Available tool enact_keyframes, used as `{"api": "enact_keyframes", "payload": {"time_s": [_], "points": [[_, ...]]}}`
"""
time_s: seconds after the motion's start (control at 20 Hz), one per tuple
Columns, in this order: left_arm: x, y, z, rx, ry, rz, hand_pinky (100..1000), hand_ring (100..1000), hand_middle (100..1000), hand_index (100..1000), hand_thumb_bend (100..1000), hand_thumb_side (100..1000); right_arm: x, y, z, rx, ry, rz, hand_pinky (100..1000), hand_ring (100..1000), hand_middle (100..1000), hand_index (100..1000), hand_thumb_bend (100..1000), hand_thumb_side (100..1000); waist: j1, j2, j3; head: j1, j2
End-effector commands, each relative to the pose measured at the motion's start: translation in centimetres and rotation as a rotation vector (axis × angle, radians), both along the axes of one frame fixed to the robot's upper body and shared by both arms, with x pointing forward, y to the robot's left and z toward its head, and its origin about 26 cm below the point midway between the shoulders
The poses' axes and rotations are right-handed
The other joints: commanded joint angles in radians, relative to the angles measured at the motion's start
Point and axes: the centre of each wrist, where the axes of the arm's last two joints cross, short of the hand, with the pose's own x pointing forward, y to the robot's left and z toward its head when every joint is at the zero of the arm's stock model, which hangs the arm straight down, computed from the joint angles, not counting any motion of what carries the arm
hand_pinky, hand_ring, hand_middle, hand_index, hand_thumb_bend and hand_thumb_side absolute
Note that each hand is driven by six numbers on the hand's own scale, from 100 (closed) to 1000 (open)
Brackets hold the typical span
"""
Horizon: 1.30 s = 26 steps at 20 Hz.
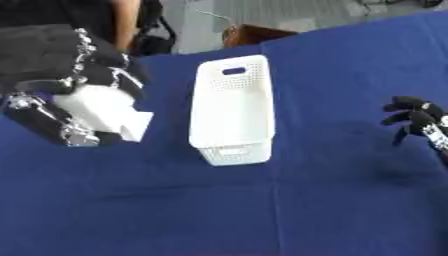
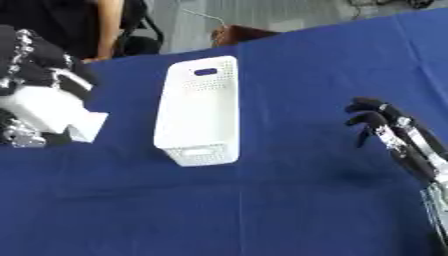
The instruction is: Pick up objects on the table and place them in the box.
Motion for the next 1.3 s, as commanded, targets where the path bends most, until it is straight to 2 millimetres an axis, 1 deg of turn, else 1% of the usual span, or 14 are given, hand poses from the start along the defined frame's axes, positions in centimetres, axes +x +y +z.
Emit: {"api": "enact_keyframes", "payload": {"time_s": [0.05,0.15,0.4,0.65,1.0,1.3], "points": [[-0.1,-0.2,1.5,0.01,-0.03,-0.015,100,100,100,111,100,203,0.1,0.3,1.0,-0.01,-0.031,0.014,440,703,762,905,100,861,-0.005,-0.015,-0.003,0.0,-0.019],[0.2,-0.3,1.7,-0.007,-0.034,-0.025,100,100,100,111,100,202,0.2,0.5,1.2,-0.011,-0.034,0.021,440,703,762,905,100,861,-0.004,-0.011,-0.009,0.003,-0.024],[2.0,-0.1,2.4,-0.11,-0.063,-0.028,100,100,100,114,100,172,0.6,1.5,1.8,-0.016,-0.052,0.058,441,704,762,905,100,861,-0.002,0.008,-0.049,0.028,-0.039],[3.5,0.5,2.0,-0.16,-0.06,-0.001,100,100,100,117,100,177,0.9,2.1,2.4,-0.017,-0.066,0.086,441,704,762,905,100,861,0.0,0.025,-0.087,0.038,-0.052],[4.0,1.2,1.4,-0.174,-0.059,0.026,100,100,100,118,100,185,1.1,2.2,2.8,-0.022,-0.078,0.096,441,703,761,905,100,861,0.005,0.046,-0.111,0.031,-0.055],[4.3,1.2,0.9,-0.17,-0.058,0.033,100,100,100,120,100,200,1.2,2.5,3.2,-0.026,-0.088,0.106,441,703,761,905,100,861,0.005,0.063,-0.128,0.031,-0.057]]}}
